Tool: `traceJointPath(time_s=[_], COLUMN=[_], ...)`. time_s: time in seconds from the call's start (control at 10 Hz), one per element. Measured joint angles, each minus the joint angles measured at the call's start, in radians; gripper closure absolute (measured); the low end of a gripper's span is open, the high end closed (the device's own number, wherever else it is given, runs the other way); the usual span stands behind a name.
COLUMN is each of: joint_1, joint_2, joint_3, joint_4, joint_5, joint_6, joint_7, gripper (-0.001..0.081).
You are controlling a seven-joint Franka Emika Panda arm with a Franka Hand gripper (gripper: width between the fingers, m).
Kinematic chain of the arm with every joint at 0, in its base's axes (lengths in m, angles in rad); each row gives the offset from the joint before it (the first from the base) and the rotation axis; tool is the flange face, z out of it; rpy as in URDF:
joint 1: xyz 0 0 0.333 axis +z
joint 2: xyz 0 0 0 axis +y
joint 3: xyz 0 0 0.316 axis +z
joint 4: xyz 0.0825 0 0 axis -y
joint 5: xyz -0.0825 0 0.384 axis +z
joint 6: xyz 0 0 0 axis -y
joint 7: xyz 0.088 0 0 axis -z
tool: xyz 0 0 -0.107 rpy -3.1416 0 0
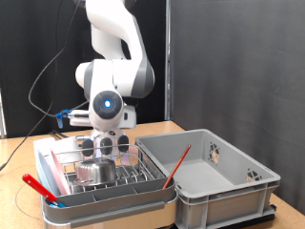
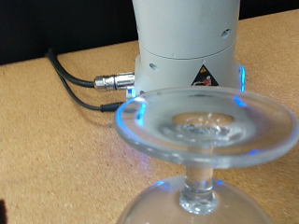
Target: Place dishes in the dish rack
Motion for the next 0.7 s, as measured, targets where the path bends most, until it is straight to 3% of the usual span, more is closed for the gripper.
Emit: traceJointPath(time_s=[0.3,0.7], joint_1=[-0.005,-0.007], joint_2=[-0.085,-0.173], joint_3=[-0.008,-0.012], joint_4=[0.036,0.117], joint_5=[0.028,0.056], joint_6=[-0.073,-0.136], joint_7=[-0.111,-0.147], gripper=[0.0001,0.0])
